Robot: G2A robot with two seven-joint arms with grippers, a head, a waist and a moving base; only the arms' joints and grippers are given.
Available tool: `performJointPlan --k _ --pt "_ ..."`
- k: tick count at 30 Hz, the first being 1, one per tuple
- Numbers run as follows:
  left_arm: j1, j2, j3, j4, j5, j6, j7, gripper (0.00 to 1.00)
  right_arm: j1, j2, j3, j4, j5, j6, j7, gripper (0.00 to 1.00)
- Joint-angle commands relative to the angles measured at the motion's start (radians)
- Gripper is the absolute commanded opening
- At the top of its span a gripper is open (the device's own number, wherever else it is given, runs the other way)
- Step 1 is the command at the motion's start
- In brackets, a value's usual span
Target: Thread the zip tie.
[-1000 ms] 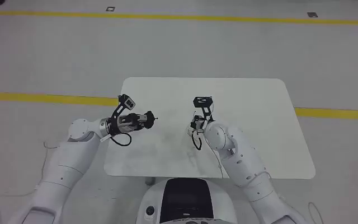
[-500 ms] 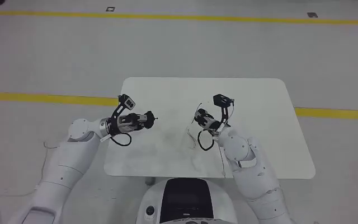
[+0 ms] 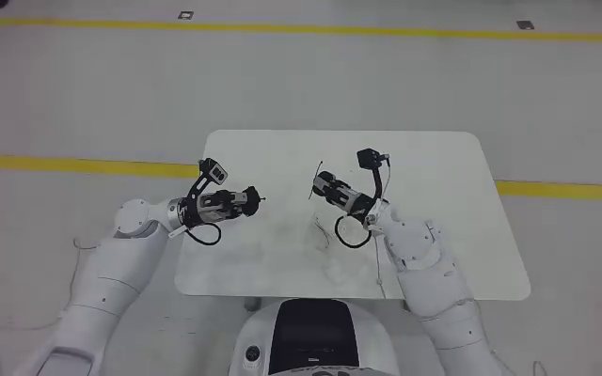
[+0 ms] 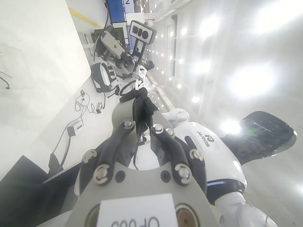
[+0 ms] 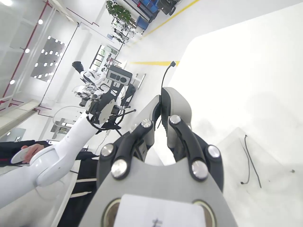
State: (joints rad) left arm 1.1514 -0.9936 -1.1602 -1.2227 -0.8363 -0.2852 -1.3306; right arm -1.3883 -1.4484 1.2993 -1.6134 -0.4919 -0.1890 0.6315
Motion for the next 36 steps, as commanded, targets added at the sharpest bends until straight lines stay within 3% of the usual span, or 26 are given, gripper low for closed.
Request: performJointPlan --k 1,15,21,28,32,36 --pt "0.000 0.000 0.000 0.000 0.000 0.000 0.000 0.00 0.000 0.000 0.000 0.000 0.000 0.000 0.000 0.00" --pt "0.000 0.000 0.000 0.000 0.000 0.000 0.000 0.00 -0.001 0.000 0.000 0.000 0.000 0.000 -0.005 0.00" --pt "0.000 0.000 0.000 0.000 0.000 0.000 0.000 0.00 0.013 0.003 -0.006 0.001 -0.032 -0.021 -0.125 0.00" --pt "0.000 0.000 0.000 0.000 0.000 0.000 0.000 0.00 0.021 -0.009 -0.090 -0.012 -0.143 0.038 -0.349 0.00" --pt "0.000 0.000 0.000 0.000 0.000 0.000 0.000 0.00 0.034 -0.015 -0.145 0.003 -0.262 0.065 -0.470 0.00" --pt "0.000 0.000 0.000 0.000 0.000 0.000 0.000 0.00 0.047 -0.013 -0.170 0.019 -0.337 0.006 -0.524 0.00"
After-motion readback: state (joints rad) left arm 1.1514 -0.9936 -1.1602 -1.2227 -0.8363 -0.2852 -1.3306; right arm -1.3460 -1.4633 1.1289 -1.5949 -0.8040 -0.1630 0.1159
